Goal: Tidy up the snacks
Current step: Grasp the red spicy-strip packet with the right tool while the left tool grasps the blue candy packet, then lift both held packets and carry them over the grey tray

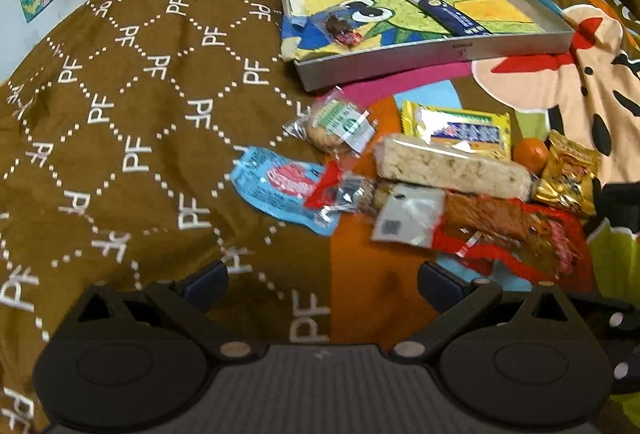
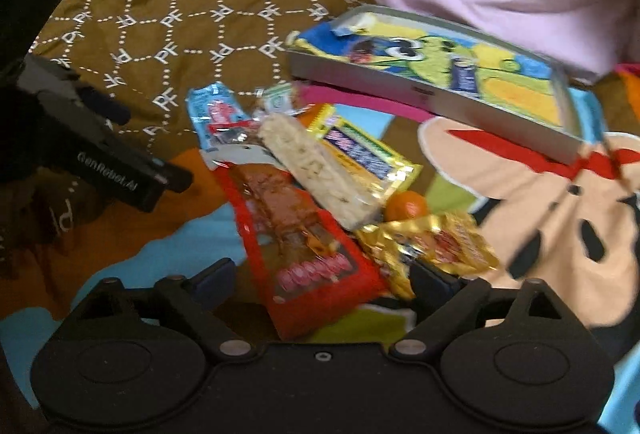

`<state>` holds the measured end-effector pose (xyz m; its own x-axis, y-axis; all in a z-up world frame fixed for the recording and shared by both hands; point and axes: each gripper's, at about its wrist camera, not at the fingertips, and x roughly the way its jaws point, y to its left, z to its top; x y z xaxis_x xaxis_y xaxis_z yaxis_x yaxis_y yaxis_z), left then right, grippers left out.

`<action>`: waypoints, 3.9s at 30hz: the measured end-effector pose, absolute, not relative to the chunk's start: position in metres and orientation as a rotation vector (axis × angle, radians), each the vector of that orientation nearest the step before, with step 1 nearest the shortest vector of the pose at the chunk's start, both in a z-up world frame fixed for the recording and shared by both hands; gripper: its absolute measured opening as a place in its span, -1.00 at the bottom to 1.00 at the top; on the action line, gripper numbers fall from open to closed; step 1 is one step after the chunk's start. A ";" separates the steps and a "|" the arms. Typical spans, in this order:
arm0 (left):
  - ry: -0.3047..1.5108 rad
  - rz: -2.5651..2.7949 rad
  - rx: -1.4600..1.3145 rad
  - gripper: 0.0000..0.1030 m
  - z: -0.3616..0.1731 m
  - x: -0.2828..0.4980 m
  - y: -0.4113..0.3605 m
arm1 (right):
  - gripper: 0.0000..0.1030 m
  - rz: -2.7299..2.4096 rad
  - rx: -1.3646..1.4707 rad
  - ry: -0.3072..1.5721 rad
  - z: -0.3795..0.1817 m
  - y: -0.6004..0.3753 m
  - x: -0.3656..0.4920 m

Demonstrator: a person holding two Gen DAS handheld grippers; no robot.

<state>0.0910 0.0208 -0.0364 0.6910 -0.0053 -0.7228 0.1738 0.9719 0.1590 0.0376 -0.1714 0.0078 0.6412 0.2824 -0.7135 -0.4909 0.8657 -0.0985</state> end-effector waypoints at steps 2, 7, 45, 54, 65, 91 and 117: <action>0.792 -0.102 0.233 1.00 -0.035 0.098 0.025 | 0.71 0.495 -0.288 0.758 0.003 -0.166 0.045; 0.792 -0.111 0.203 1.00 -0.031 0.122 0.041 | 0.61 0.590 -0.304 0.755 -0.007 -0.146 0.062; 0.799 -0.151 -0.130 -0.32 -0.042 0.185 0.087 | -0.44 0.499 0.067 0.759 0.009 -0.179 0.108; 0.820 -0.151 -0.217 -0.09 -0.051 0.196 0.096 | -0.49 0.479 0.068 0.757 0.006 -0.175 0.112; 0.862 -0.171 -0.248 -0.32 -0.053 0.193 0.088 | -0.48 0.487 0.038 0.758 0.004 -0.171 0.111; 0.721 -0.022 -0.021 -0.70 0.034 0.138 0.040 | -0.75 0.478 -0.004 0.647 0.043 -0.171 0.081; 0.512 -0.137 -0.035 -0.69 0.094 0.231 -0.103 | -0.75 0.245 0.155 0.385 0.097 -0.274 0.176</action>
